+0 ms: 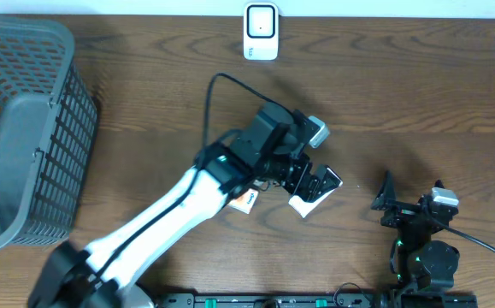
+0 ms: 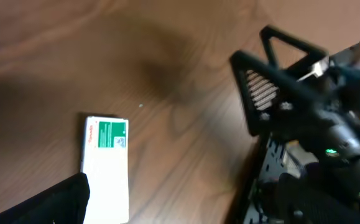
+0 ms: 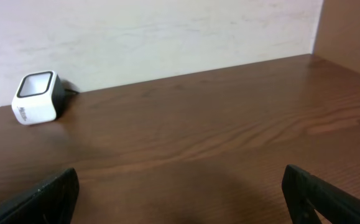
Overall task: Scan the item barcode
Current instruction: 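Lower the Panadol box onto the table and open the left gripper, then retract the left arm toward the basket and move the right arm in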
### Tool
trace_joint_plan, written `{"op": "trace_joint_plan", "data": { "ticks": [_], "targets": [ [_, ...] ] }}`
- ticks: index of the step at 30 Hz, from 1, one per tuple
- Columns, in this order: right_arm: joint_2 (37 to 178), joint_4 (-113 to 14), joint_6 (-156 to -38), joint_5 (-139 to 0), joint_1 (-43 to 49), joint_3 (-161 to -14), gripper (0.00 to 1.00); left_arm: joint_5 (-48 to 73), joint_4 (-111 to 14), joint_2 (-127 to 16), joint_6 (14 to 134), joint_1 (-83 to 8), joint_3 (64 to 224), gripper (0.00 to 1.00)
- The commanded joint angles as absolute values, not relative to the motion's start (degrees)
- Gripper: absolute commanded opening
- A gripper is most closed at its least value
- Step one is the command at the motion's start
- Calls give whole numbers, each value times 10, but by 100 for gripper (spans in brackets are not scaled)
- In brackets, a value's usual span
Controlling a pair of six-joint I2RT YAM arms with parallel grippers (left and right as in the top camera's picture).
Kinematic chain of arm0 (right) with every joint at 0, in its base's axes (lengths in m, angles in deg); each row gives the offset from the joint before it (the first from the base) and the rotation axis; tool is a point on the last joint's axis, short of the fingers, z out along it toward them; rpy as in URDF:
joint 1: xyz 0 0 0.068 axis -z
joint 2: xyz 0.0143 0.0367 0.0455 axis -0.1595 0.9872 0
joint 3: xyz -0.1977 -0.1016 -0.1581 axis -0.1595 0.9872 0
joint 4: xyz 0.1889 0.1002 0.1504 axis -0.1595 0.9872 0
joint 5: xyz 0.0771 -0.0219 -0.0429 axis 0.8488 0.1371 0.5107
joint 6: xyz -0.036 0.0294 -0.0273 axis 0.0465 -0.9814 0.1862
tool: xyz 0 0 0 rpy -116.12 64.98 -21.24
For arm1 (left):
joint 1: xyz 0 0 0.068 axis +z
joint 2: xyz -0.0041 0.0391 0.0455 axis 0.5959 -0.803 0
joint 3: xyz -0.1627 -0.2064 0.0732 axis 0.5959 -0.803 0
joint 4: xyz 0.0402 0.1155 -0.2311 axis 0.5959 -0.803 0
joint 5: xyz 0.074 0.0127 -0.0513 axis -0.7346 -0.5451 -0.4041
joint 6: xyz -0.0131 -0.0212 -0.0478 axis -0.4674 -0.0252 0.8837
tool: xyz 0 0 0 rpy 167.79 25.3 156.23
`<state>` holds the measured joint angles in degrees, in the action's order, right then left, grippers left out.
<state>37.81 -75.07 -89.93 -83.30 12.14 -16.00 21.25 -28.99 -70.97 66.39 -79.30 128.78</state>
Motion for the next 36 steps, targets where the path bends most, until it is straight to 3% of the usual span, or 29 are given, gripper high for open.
{"op": "trace_joint_plan", "data": {
  "ticks": [1, 7, 11, 21, 30, 36],
  "targets": [
    [376, -750, -895, -832, 122, -158, 99, 105, -338, -641, 659, -791, 1307, 96],
    [376, -750, -895, -832, 122, -158, 99, -192, -405, -528, 654, -789, 1307, 96],
    [376, -750, -895, -832, 122, -158, 99, -357, -328, -441, 605, -751, 1307, 96],
    [376, -750, -895, -832, 122, -158, 99, -366, -121, -409, 524, -564, 1307, 96],
    [376, -750, -895, -832, 122, -158, 99, -365, -112, -465, 349, -444, 1307, 96],
    [376, -750, -895, -813, 122, -158, 99, -367, -150, -472, 347, -417, 1307, 96]
  ]
}}
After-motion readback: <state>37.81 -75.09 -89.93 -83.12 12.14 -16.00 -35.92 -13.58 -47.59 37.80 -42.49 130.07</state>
